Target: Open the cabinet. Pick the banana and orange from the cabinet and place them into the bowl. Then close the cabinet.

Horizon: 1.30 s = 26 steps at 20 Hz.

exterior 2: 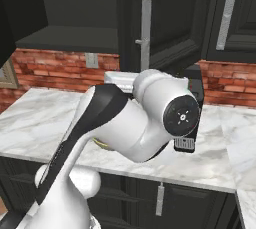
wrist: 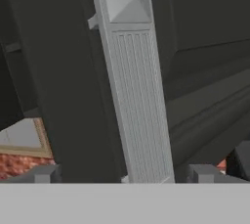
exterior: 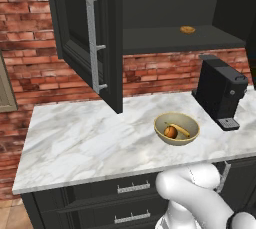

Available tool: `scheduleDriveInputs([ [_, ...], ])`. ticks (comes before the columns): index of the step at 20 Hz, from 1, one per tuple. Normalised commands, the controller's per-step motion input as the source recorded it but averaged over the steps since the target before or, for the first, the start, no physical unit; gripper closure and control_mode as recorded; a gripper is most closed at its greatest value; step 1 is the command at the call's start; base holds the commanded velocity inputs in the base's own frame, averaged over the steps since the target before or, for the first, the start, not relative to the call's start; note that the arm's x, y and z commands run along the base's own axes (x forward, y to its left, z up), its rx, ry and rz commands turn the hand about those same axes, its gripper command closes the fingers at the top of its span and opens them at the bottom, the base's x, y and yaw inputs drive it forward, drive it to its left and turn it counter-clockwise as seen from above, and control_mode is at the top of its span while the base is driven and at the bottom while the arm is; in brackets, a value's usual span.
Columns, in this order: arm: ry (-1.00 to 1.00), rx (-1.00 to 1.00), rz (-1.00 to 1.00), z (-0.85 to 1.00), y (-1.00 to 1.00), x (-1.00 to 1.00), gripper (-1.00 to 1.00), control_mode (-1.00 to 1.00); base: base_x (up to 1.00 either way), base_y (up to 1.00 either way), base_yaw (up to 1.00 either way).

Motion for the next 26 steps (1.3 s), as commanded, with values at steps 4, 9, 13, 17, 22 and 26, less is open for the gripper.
scheduleDriveInputs([
  [4, -0.09, 0.00, -0.23, -0.37, 0.73, 1.00, -1.00, -1.00, 0.00, 0.00, 0.00],
  [9, -0.04, 0.00, -0.19, -0.38, 0.46, 1.00, -1.00, -1.00, 0.00, 0.00, 0.00],
  [13, 0.00, 0.00, -0.12, -0.45, 0.26, 1.00, -1.00, -1.00, 0.00, 0.00, 0.00],
  [17, 0.02, 0.03, -0.06, -0.45, 0.05, 1.00, -1.00, -1.00, 0.00, 0.00, 0.00],
  [22, 0.03, 0.01, -0.02, -0.33, 0.00, 1.00, -1.00, -1.00, 0.00, 0.00, 0.00],
  [26, 0.04, 0.00, -0.04, -0.27, 0.00, 1.00, -1.00, -1.00, 0.00, 0.00, 0.00],
])
